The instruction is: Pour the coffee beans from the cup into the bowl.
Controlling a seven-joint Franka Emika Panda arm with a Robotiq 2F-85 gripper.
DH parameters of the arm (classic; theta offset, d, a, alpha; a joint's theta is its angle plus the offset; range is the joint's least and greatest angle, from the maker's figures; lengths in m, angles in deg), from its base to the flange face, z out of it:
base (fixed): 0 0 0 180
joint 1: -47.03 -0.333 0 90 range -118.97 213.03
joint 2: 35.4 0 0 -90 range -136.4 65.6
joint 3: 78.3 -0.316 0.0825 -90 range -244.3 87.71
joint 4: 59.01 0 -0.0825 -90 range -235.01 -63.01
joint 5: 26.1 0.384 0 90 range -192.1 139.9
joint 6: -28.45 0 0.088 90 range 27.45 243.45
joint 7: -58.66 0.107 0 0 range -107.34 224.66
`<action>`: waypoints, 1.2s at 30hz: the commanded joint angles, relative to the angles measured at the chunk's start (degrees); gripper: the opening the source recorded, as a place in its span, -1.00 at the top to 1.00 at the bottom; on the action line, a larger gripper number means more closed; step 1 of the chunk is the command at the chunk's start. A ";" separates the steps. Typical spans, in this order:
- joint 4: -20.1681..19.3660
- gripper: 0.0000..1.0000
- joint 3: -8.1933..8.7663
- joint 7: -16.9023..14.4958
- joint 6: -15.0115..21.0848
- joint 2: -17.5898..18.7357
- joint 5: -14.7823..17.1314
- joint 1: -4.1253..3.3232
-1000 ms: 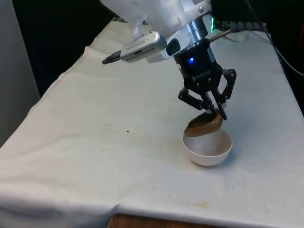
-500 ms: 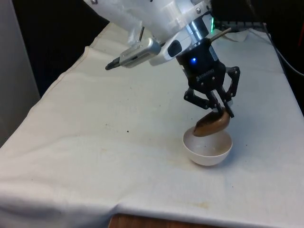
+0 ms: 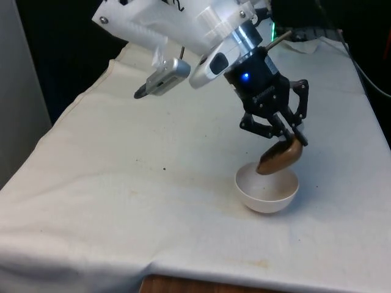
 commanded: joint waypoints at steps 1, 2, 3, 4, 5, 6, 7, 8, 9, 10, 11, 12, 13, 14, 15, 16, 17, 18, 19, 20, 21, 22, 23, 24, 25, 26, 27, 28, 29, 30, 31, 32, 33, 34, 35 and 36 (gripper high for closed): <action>-0.23 1.00 -0.29 -0.29 -0.23 -0.29 0.80 0.29; -0.29 1.00 -0.23 -0.63 -0.52 -0.29 1.66 0.23; -0.29 1.00 -0.17 -0.80 -0.57 -0.34 2.06 0.23; -0.34 1.00 -0.17 -0.92 -0.69 -0.34 2.46 0.23; -0.34 1.00 -0.17 -1.09 -0.80 -0.40 2.86 0.23; 0.00 1.00 0.11 -1.03 -0.80 -0.06 2.46 0.00; -0.40 1.00 -0.17 -1.20 -0.97 -0.40 3.15 0.23; -0.40 1.00 -0.17 -1.38 -1.26 -0.52 3.84 0.23; -0.40 1.00 -0.11 -1.49 -1.43 -0.57 4.24 0.23; -0.46 1.00 -0.11 -1.66 -1.49 -0.63 4.64 0.29; -0.46 1.00 -0.06 -1.78 -1.60 -0.69 4.98 0.23; -0.40 1.00 -0.06 -1.83 -1.78 -0.74 5.39 0.29; -0.40 1.00 -0.06 -1.83 -1.89 -0.86 5.67 0.29; -0.06 1.00 0.23 -1.78 -1.89 -0.46 5.33 0.00; -0.40 1.00 -0.06 -1.89 -2.06 -0.92 6.02 0.29; -0.40 1.00 0.06 -1.95 -2.23 -0.97 6.36 0.29; -0.40 1.00 0.11 -2.18 -2.64 -1.09 7.16 0.29; -0.46 1.00 0.17 -2.23 -2.81 -1.15 7.51 0.29; -0.46 1.00 0.17 -2.35 -2.92 -1.15 7.79 0.29; -0.46 1.00 0.23 -2.41 -3.09 -1.15 8.14 0.29; -0.52 1.00 0.29 -2.58 -3.32 -1.15 8.54 0.29; -0.52 1.00 0.34 -2.75 -3.55 -1.15 8.88 0.29; -0.11 1.00 0.69 -2.64 -3.78 -0.80 8.65 0.00; -0.63 1.00 0.52 -3.09 -3.95 -1.15 9.63 0.29; -0.69 1.00 0.63 -3.21 -4.13 -1.20 9.91 0.29; -0.69 1.00 0.74 -3.32 -4.35 -1.20 10.20 0.29; -0.69 1.00 0.86 -3.44 -4.64 -1.20 10.49 0.29; -0.69 1.00 0.97 -3.61 -4.87 -1.20 10.89 0.29; -0.69 1.00 1.09 -3.78 -5.10 -1.20 11.29 0.29; -0.74 1.00 1.20 -3.95 -5.33 -1.20 11.63 0.23; -0.74 1.00 1.38 -4.07 -5.61 -1.20 11.97 0.29; -0.23 1.00 1.60 -3.90 -5.73 -0.80 11.46 0.00; -0.74 1.00 1.55 -4.35 -6.19 -1.15 12.66 0.34; -0.74 1.00 1.66 -4.53 -6.42 -1.15 13.12 0.34; -0.80 1.00 1.78 -4.76 -6.76 -1.15 13.52 0.34; -0.80 1.00 1.95 -4.98 -7.10 -1.15 13.98 0.40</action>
